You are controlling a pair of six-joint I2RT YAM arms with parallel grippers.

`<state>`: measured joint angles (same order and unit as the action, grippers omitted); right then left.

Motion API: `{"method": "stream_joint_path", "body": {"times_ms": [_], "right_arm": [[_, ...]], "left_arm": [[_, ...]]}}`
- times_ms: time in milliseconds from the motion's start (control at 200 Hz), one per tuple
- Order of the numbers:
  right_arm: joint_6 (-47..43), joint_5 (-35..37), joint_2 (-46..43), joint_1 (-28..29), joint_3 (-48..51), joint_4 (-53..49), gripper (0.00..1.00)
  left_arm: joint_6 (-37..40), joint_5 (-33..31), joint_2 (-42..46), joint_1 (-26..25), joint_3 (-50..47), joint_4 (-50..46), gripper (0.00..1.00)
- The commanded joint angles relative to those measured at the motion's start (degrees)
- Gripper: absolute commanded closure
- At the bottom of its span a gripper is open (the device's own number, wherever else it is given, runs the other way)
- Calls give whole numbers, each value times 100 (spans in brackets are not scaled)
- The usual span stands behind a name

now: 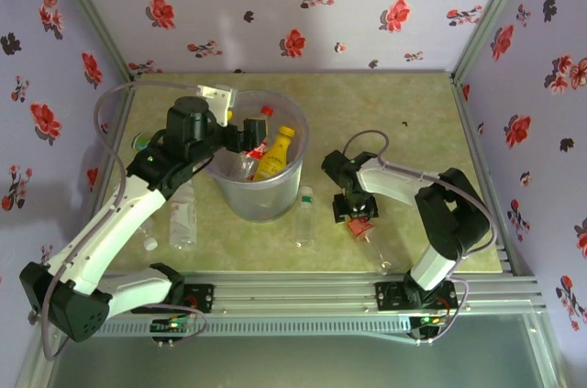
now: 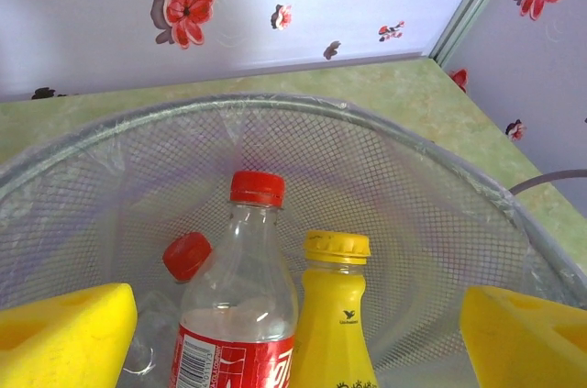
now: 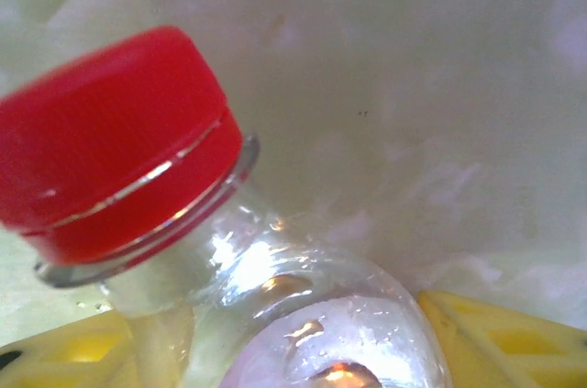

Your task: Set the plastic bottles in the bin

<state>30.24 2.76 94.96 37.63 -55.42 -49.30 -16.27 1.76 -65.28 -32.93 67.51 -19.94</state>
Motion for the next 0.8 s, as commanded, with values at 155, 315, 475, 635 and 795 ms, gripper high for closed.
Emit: {"method": "stream_joint_path", "body": {"times_ms": [155,315,475,635,795], "right_arm": [[202,-126,-107,-290,318,477,45],[243,-366,-638,-644,280,623,49],[265,-637,-1347,-1240,9,845,54],[194,-777,-1816,-1709,-436,811,55],[273,-1051,-2387,-2159,-807,1115,55]], "left_arm": [[-201,138,6,50,-80,350,8],[-253,214,-3,50,-71,418,8],[-301,520,-66,50,-21,539,7],[-372,764,-174,50,92,627,7],[-482,1504,-265,8,158,1047,7]]}}
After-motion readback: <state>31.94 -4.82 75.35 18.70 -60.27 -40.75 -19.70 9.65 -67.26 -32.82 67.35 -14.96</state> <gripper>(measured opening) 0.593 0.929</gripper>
